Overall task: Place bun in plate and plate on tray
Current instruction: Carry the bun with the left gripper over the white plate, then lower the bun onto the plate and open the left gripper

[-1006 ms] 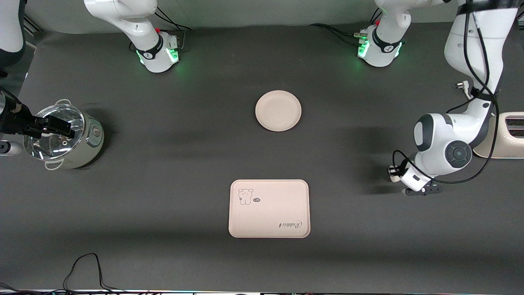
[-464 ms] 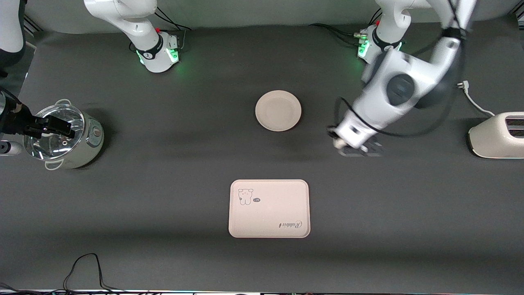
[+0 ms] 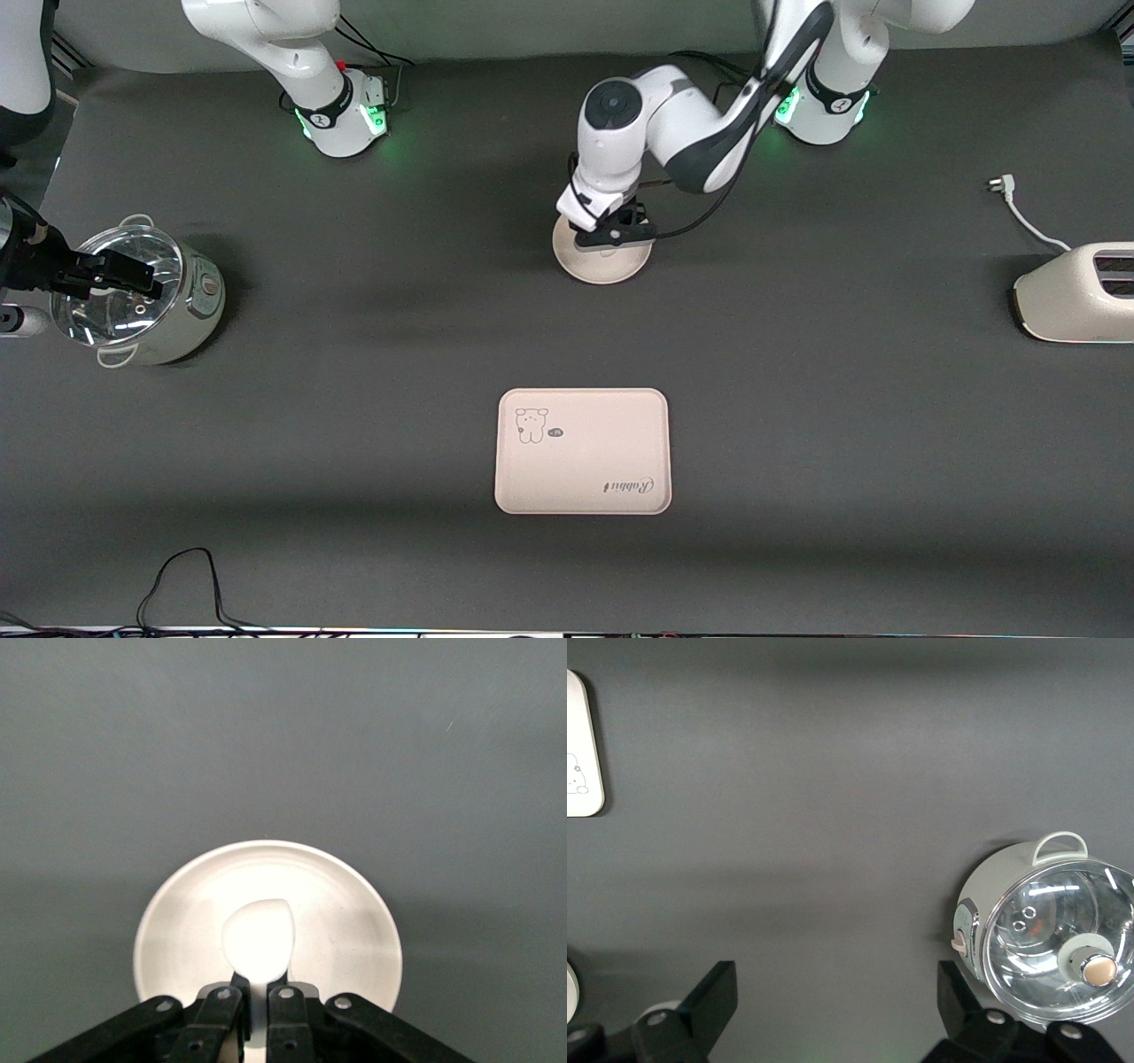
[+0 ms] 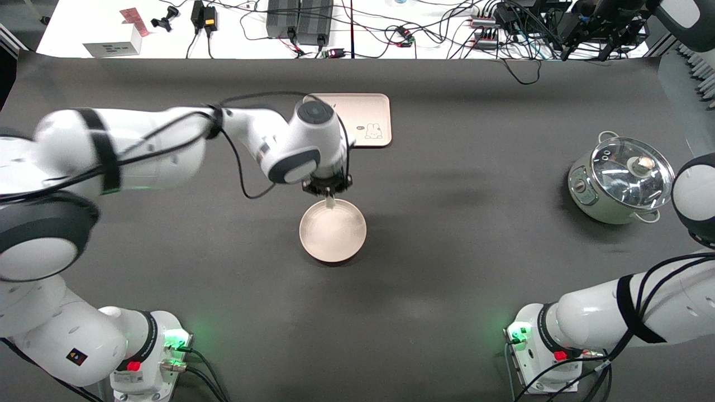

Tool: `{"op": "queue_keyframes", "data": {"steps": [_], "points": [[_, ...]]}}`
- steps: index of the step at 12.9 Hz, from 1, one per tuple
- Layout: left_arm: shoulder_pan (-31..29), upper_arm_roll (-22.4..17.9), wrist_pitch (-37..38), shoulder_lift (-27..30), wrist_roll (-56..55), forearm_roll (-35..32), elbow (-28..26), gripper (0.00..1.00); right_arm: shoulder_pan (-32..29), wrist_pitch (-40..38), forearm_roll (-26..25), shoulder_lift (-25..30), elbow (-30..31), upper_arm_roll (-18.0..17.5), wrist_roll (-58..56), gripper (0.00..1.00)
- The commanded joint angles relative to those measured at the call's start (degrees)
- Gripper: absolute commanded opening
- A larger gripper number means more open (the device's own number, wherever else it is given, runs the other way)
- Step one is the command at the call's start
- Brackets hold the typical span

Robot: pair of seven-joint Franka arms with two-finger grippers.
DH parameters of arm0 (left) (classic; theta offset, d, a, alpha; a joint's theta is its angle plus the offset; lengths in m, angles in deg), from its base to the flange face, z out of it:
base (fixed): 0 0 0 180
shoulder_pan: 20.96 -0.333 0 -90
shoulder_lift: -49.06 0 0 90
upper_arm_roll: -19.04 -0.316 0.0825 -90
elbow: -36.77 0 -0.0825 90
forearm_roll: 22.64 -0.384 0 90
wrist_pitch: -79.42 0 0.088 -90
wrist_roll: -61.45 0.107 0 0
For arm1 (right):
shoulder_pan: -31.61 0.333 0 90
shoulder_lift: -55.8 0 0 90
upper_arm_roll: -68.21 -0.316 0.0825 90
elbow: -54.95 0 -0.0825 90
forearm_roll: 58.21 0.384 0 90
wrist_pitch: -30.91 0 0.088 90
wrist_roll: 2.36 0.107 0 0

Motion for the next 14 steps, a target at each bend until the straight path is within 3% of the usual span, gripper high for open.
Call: {"op": "queue_keyframes", "data": {"steps": [1, 3, 4, 5, 7, 14], "points": [[2.2, -1.3, -2.2, -4.5, -0.9, -1.5, 1.3, 0.0, 0.0, 0.0, 0.3, 0.9, 0.7, 0.1, -0.9, 1.0], [2.4, -1.4, -2.1, -5.3, -0.8, -1.6, 1.4, 0.01, 0.0, 0.0, 0.3, 0.9, 0.7, 0.1, -0.8, 1.0], [2.4, -1.6, -2.2, -5.6, -0.8, -1.6, 1.4, 0.42, 0.0, 0.0, 0.3, 0.9, 0.7, 0.2, -0.9, 1.0], [2.4, -1.6, -2.2, -6.3, -0.9, -2.9, 1.4, 0.99, 0.0, -0.1, 0.3, 0.9, 0.7, 0.1, -0.8, 1.0], [2.1, -1.7, -2.2, -7.4, -0.8, -6.1, 1.3, 1.0, 0.0, -0.1, 0.3, 0.9, 0.7, 0.1, -0.9, 1.0], [1.8, -2.3, -1.2, -7.8, -0.7, -6.4, 1.5, 1.0, 0.0, -0.1, 0.3, 0.9, 0.7, 0.1, -0.9, 1.0]]}}
